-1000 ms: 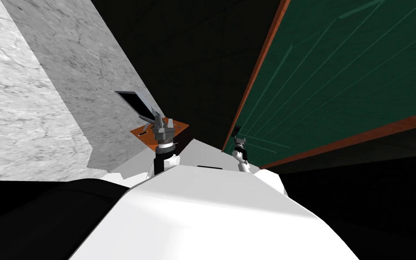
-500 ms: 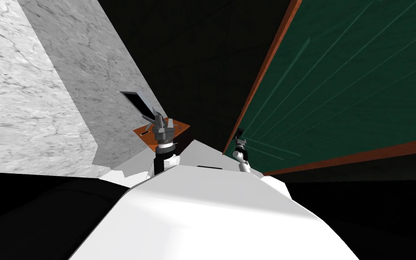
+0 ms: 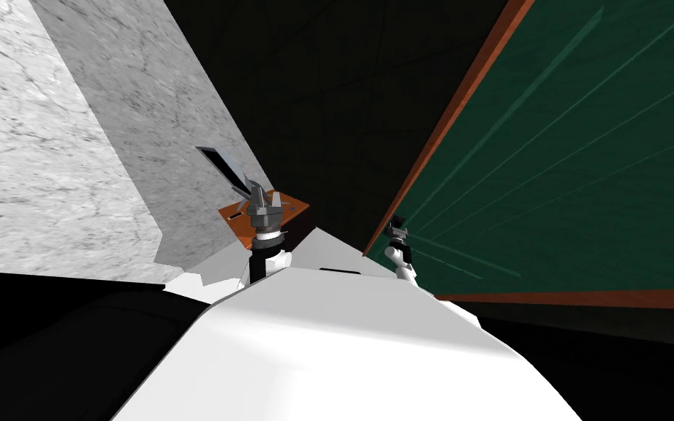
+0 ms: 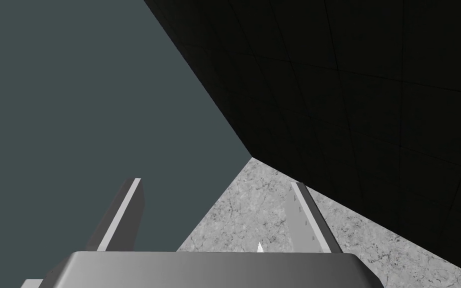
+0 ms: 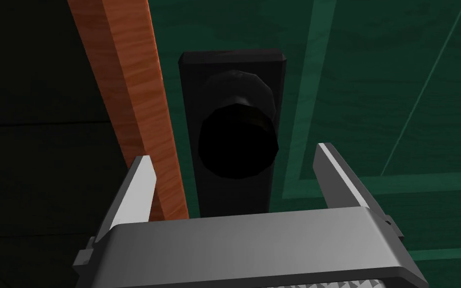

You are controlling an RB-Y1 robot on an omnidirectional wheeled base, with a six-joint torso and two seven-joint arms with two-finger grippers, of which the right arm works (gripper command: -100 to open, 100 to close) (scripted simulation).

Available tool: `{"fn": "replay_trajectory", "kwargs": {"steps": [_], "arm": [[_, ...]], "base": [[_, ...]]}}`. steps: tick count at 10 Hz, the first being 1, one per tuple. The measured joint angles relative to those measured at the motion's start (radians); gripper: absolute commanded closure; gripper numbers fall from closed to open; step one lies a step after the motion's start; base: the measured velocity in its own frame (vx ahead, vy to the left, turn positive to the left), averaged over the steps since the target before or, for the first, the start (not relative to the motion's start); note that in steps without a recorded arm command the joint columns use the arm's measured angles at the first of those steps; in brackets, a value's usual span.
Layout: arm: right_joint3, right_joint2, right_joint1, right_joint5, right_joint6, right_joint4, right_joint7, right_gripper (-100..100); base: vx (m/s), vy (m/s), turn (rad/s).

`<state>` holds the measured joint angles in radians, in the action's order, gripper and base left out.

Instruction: Pull the door open

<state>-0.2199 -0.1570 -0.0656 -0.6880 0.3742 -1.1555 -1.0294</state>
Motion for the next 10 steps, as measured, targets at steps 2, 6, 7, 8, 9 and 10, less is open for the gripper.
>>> {"fn": "replay_trajectory", "kwargs": {"steps": [2, 6, 7, 8, 9, 10], "arm": [[-0.008, -0.042, 0.007, -0.011, 0.012, 0.022, -0.037, -100], [-0.01, -0.044, 0.008, -0.011, 0.012, 0.023, -0.036, 100], [-0.009, -0.043, 0.008, -0.011, 0.011, 0.024, -0.036, 100], [-0.009, -0.043, 0.009, -0.011, 0.01, 0.024, -0.036, 100], [-0.009, -0.043, 0.009, -0.011, 0.01, 0.024, -0.036, 100], [-0.004, -0.051, 0.011, -0.012, 0.01, 0.02, -0.043, 100]], "base": [[0.142, -0.017, 0.091], [-0.022, 0.0, -0.009], [0.0, 0.0, 0.0], [0.0, 0.0, 0.0], [-0.127, -0.019, 0.111], [-0.195, -0.028, 0.104]]}}
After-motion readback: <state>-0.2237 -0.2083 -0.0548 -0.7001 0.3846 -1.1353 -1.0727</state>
